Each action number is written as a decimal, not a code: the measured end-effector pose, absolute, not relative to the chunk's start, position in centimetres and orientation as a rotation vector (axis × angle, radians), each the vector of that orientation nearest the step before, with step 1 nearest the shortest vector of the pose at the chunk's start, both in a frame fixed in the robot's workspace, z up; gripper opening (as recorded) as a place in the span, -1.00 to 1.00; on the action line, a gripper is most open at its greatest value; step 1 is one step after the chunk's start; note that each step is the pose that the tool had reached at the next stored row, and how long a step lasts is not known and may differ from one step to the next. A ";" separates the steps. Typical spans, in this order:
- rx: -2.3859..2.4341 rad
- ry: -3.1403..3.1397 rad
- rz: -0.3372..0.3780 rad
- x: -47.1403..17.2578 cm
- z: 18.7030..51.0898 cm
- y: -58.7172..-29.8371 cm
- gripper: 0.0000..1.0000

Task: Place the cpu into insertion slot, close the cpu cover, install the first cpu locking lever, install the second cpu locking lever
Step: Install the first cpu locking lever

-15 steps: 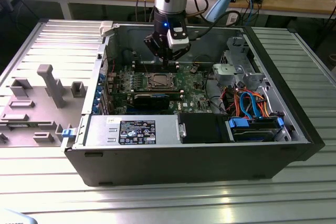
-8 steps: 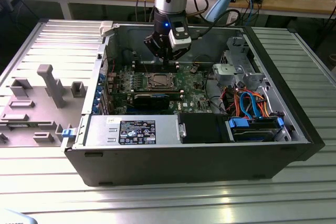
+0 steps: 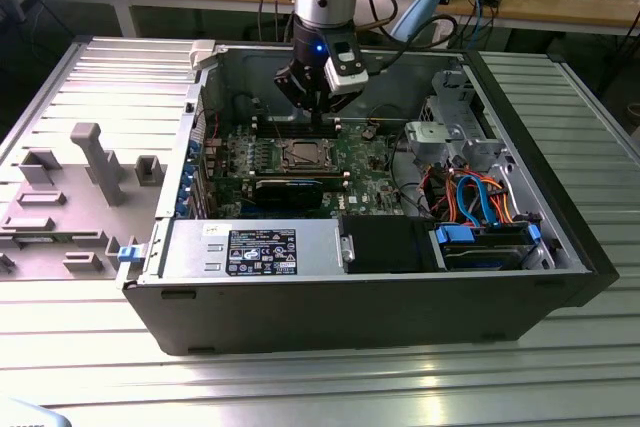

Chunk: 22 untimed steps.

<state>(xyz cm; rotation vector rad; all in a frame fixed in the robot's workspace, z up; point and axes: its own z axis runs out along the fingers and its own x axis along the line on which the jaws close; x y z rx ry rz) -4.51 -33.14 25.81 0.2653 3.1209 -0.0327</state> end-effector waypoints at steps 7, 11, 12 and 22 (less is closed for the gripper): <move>0.155 3.128 -0.032 -4.5 25.8 -33.1 -0.79; 0.103 3.129 -0.032 -4.5 25.8 -33.1 -0.79; 0.087 3.130 -0.032 -4.5 25.8 -33.1 -0.79; -0.071 3.129 -0.031 -4.5 25.8 -33.1 -0.79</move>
